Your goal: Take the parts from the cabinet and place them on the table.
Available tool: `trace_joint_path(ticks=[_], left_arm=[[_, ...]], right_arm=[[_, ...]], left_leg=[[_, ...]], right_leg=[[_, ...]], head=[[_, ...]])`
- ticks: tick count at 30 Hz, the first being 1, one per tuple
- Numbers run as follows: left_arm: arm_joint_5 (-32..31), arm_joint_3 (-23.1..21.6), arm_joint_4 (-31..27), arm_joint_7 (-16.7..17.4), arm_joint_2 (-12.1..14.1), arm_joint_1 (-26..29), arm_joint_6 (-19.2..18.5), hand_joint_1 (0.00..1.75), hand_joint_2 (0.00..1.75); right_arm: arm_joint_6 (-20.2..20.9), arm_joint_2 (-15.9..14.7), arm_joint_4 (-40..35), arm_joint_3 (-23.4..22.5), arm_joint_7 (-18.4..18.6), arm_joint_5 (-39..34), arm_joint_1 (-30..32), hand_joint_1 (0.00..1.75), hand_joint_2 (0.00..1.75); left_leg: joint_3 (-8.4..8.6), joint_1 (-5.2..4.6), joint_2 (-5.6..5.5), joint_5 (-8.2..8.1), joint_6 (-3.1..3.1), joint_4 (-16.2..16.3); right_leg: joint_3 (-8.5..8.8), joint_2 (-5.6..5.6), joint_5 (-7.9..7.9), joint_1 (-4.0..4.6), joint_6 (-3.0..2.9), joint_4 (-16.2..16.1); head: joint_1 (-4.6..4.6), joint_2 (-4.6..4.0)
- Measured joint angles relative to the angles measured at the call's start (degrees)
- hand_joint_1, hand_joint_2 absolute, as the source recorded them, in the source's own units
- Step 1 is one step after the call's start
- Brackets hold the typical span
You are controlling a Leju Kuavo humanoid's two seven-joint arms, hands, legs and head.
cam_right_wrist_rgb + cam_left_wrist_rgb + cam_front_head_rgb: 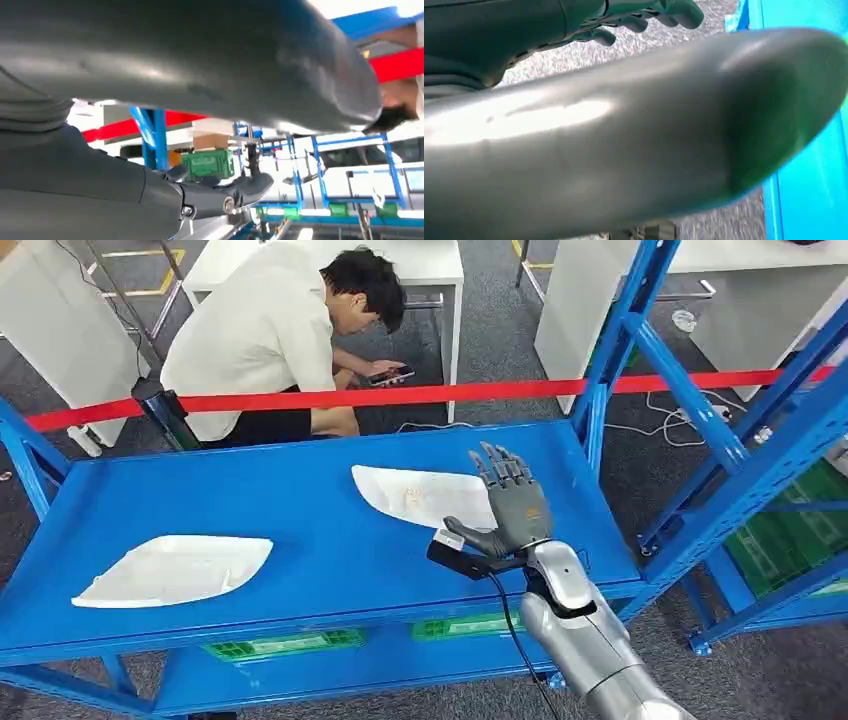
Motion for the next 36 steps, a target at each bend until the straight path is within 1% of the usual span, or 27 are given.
trace_joint_path(ticks=[1, 2, 3, 4, 5, 6, 7, 8, 11, 14, 24, 25, 29, 36], left_arm=[[-0.02, 0.09, 0.0, -0.02, 0.09, 0.01, -0.37, 0.0, 0.0], [0.0, 0.15, 0.02, 0.0, 0.26, 0.06, -0.59, 0.0, 0.0], [-0.02, 0.17, 0.02, 0.04, 0.31, 0.11, -0.9, 0.0, 0.0], [-0.02, 0.2, 0.04, 0.11, 0.31, 0.12, -0.94, 0.0, 0.0], [0.0, 0.2, 0.04, 0.18, 0.31, 0.13, -0.96, 0.0, 0.0], [-0.02, 0.22, 0.04, 0.33, 0.35, 0.13, -0.98, 0.0, 0.0], [-0.02, 0.26, 0.04, 0.5, 0.35, 0.15, -1.05, 0.0, 0.0], [-0.02, 0.26, 0.04, 0.66, 0.35, 0.22, -1.09, 0.0, 0.0], [-0.26, 0.28, 0.04, 0.74, 0.35, 0.45, -1.62, 0.0, 0.0], [-0.37, 0.28, 0.07, 0.77, 0.35, 0.48, -1.94, 0.0, 0.0], [-0.48, 0.28, 0.09, 0.81, 0.33, 0.47, -1.94, 0.0, 0.0], [-0.57, 0.28, 0.09, 0.81, 0.33, 0.47, -1.94, 0.0, 0.0], [-0.92, 0.28, 0.09, 1.03, 0.33, 0.44, -1.97, 0.0, 0.0], [-1.01, 0.28, 0.09, 1.33, 0.33, 0.42, -2.12, 0.0, 0.0]], right_arm=[[0.59, 0.0, 1.09, -0.02, -0.33, -0.2, -0.48, 0.0, 0.0], [1.16, -0.07, 2.71, -0.04, -0.74, -0.48, -1.34, 0.0, 0.0], [1.59, -0.07, 4.05, -0.04, -1.07, -0.57, -2.07, 0.0, 0.0], [1.94, -0.07, 5.61, -0.04, -1.49, -0.61, -2.56, 0.0, 0.0], [2.25, -0.07, 6.64, -0.04, -1.62, -0.7, -2.94, 0.0, 0.0], [2.42, -0.07, 7.94, -0.04, -1.79, -0.87, -3.38, 0.0, 0.0], [2.84, -0.07, 9.34, -0.04, -1.99, -0.98, -3.81, 0.0, 0.0], [3.21, -0.07, 10.4, -0.02, -2.05, -1.12, -4.14, 0.0, 0.0], [4.76, -0.07, 13.87, -0.04, -1.38, -1.64, -4.71, 0.0, 0.0], [5.09, -0.09, 15.8, -0.04, -1.33, -1.73, -4.77, 0.0, 0.0], [5.24, -0.09, 18.0, -0.04, -1.29, -1.73, -5.3, 0.0, 0.0], [5.37, -0.11, 18.12, -0.04, -0.94, -1.73, -5.34, 0.0, 1.75], [6.77, -0.42, 18.97, -0.02, 0.79, -1.55, -5.41, 0.0, 1.75], [8.5, -1.62, 21.09, -0.02, 2.06, -1.11, -6.47, 0.0, 1.75]], left_leg=[[-0.11, -0.16, 0.01, -0.68, 0.35, 0.07], [-0.23, -0.1, -0.03, -1.39, 1.33, -0.07], [-0.26, -0.1, -0.1, -1.15, 1.02, -0.3], [-0.41, -0.02, -0.11, -0.53, 0.63, -0.61], [-0.38, 0.03, -0.11, 0.8, 0.57, -1.01], [-0.17, 0.08, -0.15, 1.51, 0.28, -1.19], [-0.26, 0.11, -0.16, 1.76, 0.21, -1.4], [-0.36, 0.11, -0.2, 2.19, -0.16, -1.52], [-0.59, 0.11, -0.28, 2.47, -0.3, -1.62], [-0.71, 0.11, -0.3, 2.5, -0.35, -1.62], [-1.08, 0.07, -0.31, 2.45, -0.35, -1.46], [-1.11, 0.07, -0.3, 2.45, -0.35, -1.44], [-1.18, 0.07, -0.3, 2.45, -0.34, -1.38], [-1.24, 0.07, -0.28, 2.45, -0.32, -1.29]], right_leg=[[0.05, -0.07, 0.23, -0.11, 0.18, -0.48], [-0.18, -0.05, 0.53, -0.05, 0.0, -0.47], [-0.33, -0.06, 0.74, 0.03, -0.33, -0.47], [-0.43, -0.07, 0.98, 0.11, -0.53, -0.45], [-0.52, -0.07, 1.09, 0.17, -0.66, -0.41], [-0.73, -0.07, 1.32, 0.21, -0.83, -0.38], [-0.93, -0.08, 1.52, 0.23, -0.92, -0.36], [-1.12, -0.09, 1.7, 0.24, -0.98, -0.33], [-1.34, -0.12, 1.82, 0.25, -1.02, -0.3], [-1.45, -0.13, 1.82, 0.26, -1.02, -0.27], [-1.75, -0.13, 1.88, 0.2, -0.9, -0.27], [-1.78, -0.13, 1.9, 0.2, -0.86, -0.27], [-1.83, -0.13, 1.94, 0.17, -0.8, -0.27], [-1.86, -0.09, 2.0, 0.17, -0.71, -0.27]], head=[[0.04, 0.0], [0.02, 0.0], [-0.09, 0.0], [-0.15, 0.0], [-0.15, 0.0], [-0.17, 0.0], [-0.2, 0.0], [-0.2, 0.0], [-0.22, 0.0], [-0.2, 0.0], [-0.2, 0.0], [-0.2, 0.0], [-0.2, 0.0], [-0.2, 0.0]])
